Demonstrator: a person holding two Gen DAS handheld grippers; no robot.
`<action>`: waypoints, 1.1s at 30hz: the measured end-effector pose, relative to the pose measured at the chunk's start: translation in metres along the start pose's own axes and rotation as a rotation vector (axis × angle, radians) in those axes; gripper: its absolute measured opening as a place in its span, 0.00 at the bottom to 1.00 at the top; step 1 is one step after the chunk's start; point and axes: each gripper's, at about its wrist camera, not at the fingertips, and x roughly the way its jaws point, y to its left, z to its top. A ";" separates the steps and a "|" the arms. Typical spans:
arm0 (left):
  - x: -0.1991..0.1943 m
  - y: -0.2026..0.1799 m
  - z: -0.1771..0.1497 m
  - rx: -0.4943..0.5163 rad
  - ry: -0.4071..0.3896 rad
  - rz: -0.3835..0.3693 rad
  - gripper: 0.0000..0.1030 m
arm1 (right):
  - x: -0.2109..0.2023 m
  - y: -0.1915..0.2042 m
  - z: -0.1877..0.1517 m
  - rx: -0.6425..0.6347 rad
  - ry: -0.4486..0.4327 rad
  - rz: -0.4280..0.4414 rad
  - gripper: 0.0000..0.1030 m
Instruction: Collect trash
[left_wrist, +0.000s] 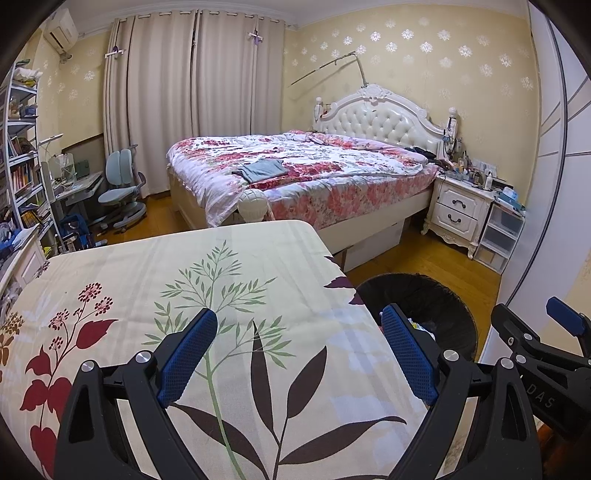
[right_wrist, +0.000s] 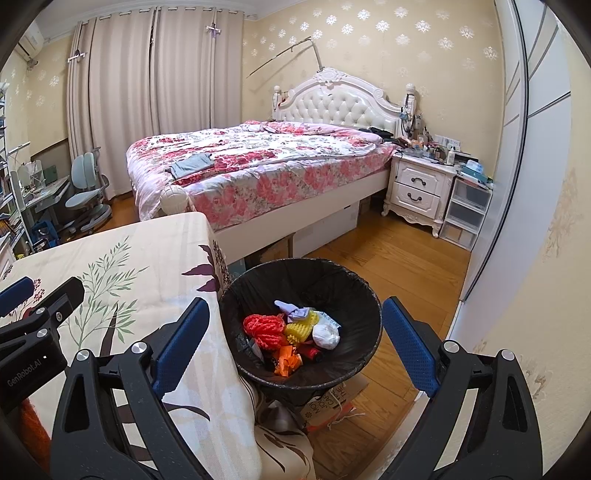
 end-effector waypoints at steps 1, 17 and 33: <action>0.000 0.000 0.000 0.001 0.000 -0.002 0.87 | 0.000 0.000 0.000 0.000 0.000 0.000 0.90; -0.002 -0.005 0.005 0.004 -0.014 0.000 0.88 | 0.000 0.000 -0.001 -0.001 0.002 0.000 0.90; -0.002 -0.001 0.002 -0.015 -0.020 -0.030 0.90 | 0.000 0.000 -0.001 -0.002 0.003 -0.001 0.90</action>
